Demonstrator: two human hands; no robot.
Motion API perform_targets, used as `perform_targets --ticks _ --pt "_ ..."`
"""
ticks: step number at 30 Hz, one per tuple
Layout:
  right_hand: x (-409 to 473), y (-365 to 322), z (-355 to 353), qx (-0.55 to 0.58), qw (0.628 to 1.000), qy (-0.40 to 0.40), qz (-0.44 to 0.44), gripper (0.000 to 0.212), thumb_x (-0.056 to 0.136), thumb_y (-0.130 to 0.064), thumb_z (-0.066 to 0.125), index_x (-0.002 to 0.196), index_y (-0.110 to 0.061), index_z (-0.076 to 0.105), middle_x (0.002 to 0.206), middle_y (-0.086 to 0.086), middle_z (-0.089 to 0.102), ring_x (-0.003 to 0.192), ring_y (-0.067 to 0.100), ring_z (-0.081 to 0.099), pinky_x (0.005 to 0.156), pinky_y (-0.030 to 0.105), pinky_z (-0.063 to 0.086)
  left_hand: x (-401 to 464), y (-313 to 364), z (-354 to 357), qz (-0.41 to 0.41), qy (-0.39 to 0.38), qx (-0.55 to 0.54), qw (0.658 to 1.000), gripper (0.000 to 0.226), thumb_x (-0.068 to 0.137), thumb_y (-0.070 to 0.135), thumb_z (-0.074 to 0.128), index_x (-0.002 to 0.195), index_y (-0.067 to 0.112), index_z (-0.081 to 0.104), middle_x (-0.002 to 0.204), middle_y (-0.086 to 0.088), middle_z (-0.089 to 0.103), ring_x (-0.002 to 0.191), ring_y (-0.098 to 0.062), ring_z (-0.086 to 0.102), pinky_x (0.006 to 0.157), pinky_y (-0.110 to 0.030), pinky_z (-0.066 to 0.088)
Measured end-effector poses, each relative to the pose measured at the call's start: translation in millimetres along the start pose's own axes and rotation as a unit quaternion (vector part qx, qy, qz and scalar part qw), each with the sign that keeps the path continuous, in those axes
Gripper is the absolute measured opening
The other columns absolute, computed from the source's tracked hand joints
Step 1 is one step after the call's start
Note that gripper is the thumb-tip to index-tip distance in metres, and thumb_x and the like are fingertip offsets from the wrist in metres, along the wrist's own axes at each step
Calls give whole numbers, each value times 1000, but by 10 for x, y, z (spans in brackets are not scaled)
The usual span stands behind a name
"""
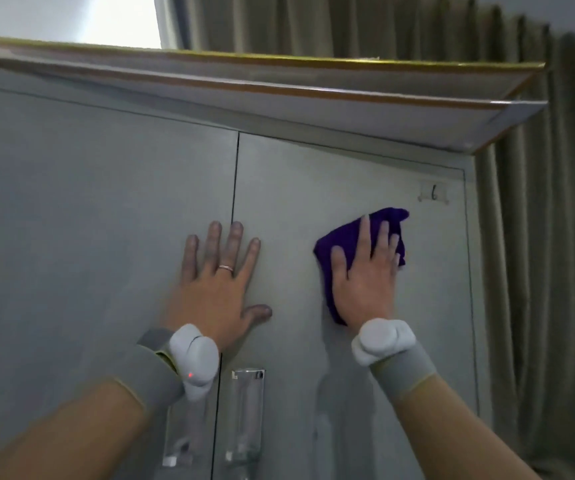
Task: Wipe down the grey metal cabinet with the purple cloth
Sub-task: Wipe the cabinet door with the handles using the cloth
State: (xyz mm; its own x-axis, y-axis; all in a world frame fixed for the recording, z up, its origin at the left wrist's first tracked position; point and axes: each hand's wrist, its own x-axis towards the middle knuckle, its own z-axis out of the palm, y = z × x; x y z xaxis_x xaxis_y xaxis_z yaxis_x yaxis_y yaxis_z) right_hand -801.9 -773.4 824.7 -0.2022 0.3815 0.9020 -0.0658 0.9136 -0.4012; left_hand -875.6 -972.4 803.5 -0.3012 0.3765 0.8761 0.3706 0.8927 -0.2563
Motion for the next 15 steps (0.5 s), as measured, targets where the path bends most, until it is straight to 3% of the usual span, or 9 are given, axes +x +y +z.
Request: perform_targets --ticks 4,9,12,15 --pt "-3 -5 199 -99 995 14 -8 69 99 -51 24 154 -22 -7 162 12 -9 149 31 -10 120 44 -5 44 -30 110 9 6 -14 1000 107 71 85 17 128 23 -49 139 -10 -53 128 -36 -48 103 -59 -29" --pt "-237 115 136 -144 975 -53 -161 70 95 -61 23 154 -32 -1 163 8 -7 149 30 -9 120 43 -5 71 -40 72 9 -19 -17 1000 105 67 87 11 130 27 -46 139 -7 -52 128 -33 -49 104 -57 -29" --pt "-222 294 19 -156 962 -86 -205 74 93 -66 26 154 -35 0 163 10 -8 149 31 -7 120 41 -1 46 -31 16 4 -34 -24 999 109 62 89 6 141 26 -36 144 -6 -47 130 -30 -46 104 -53 -29" --pt "-83 556 -128 -162 964 -89 -191 78 91 -70 27 154 -35 -3 163 9 -9 150 28 -7 121 40 1 44 20 -71 -5 -57 -22 998 117 64 91 24 148 25 -22 154 -9 -34 139 -33 -34 110 -56 -20"
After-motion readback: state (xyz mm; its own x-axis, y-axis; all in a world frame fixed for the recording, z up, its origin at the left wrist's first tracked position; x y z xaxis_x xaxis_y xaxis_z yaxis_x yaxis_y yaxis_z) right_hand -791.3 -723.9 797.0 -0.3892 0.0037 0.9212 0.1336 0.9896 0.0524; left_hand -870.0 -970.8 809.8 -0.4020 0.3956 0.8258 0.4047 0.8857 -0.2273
